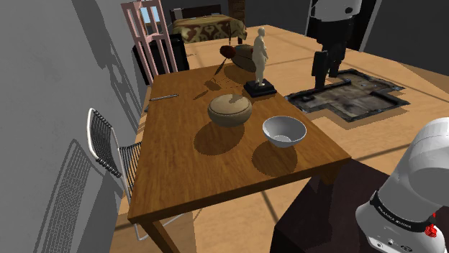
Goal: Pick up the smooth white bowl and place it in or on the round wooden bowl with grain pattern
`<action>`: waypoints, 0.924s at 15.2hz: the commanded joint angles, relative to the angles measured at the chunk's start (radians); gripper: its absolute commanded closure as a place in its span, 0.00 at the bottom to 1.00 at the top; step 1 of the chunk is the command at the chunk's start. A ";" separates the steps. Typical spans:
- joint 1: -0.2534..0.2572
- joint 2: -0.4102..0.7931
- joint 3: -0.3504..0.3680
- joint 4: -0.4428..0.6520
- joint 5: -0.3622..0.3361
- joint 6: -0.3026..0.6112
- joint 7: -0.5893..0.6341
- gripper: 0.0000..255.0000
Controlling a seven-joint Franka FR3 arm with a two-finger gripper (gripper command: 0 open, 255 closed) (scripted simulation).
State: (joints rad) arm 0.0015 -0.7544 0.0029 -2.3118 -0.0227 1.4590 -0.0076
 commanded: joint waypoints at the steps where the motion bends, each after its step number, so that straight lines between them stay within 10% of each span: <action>1: 0.000 0.000 0.000 0.000 0.000 0.000 0.000 0.00; 14: 0.059 0.214 0.227 -0.161 0.010 0.443 0.203 0.00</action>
State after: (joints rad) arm 0.0576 -0.5708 0.2091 -2.4623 -0.0095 1.8545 0.1731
